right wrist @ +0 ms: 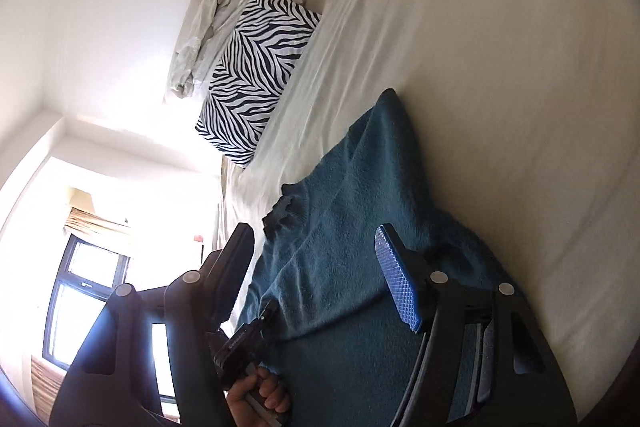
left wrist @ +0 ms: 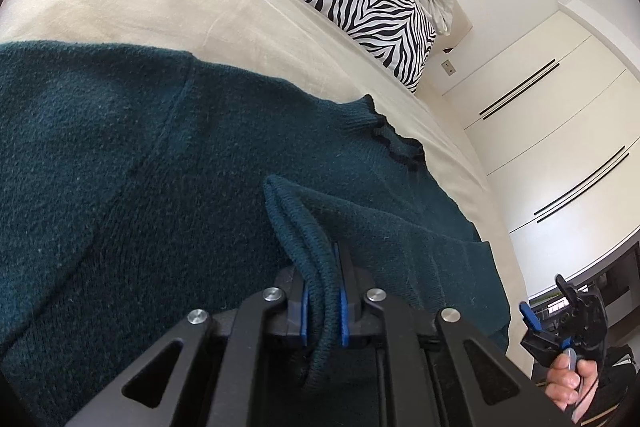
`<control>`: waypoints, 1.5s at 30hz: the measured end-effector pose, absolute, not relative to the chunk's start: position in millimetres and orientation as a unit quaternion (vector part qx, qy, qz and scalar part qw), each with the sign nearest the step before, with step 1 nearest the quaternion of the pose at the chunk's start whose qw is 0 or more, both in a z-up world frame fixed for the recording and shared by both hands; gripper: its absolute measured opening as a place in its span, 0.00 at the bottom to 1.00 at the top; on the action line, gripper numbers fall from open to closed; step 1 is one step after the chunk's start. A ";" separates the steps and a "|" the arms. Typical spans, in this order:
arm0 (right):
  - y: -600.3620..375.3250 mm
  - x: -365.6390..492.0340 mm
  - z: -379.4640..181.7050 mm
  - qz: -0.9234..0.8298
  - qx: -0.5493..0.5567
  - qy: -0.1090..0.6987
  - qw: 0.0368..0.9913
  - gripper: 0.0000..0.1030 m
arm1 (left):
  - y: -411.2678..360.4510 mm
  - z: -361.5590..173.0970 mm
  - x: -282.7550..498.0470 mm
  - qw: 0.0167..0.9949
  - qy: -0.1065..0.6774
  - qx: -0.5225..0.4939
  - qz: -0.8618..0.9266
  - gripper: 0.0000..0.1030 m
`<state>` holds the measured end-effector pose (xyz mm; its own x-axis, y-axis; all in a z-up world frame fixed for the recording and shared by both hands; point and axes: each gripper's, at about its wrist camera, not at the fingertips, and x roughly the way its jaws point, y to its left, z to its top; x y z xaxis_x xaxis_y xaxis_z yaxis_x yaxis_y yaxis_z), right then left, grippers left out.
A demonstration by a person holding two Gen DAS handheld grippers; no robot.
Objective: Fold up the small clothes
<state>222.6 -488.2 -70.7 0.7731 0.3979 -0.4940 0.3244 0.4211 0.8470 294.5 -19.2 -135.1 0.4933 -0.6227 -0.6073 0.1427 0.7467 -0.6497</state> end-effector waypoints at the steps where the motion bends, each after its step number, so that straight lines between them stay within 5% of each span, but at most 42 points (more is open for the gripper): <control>1: -489.9 234.7 -78.4 0.031 0.540 0.345 0.767 0.61 | -17.6 -136.9 293.9 0.821 0.442 -0.274 -0.236 0.13; 14: -523.9 341.9 -121.7 0.023 0.562 0.373 0.738 0.61 | -11.2 -145.3 295.2 0.815 0.430 -0.299 -0.249 0.13; 26: -491.7 227.4 -102.0 0.040 0.545 0.361 0.756 0.62 | -10.2 -137.2 300.7 0.805 0.452 -0.296 -0.246 0.14; 28: -488.8 194.9 -92.3 0.046 0.557 0.344 0.754 0.63 | -8.9 -122.6 294.5 0.808 0.466 -0.278 -0.229 0.23; 30: -479.8 165.5 -76.7 0.053 0.551 0.332 0.764 0.63 | 1.9 -100.9 278.4 0.818 0.451 -0.282 -0.217 0.64; 33: -455.5 130.2 -64.0 0.069 0.551 0.330 0.763 0.65 | 38.7 -63.7 238.7 0.837 0.399 -0.306 -0.216 0.86; 45: -315.5 104.5 -63.2 0.147 0.514 0.400 0.744 0.65 | 326.4 -100.2 101.8 0.774 0.255 -0.579 0.030 0.86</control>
<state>104.5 -315.5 -63.2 0.6364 0.6303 -0.4446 0.1925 0.4284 0.8828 101.8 326.4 -100.2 0.8680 -0.2500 -0.4291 -0.3414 0.3271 -0.8812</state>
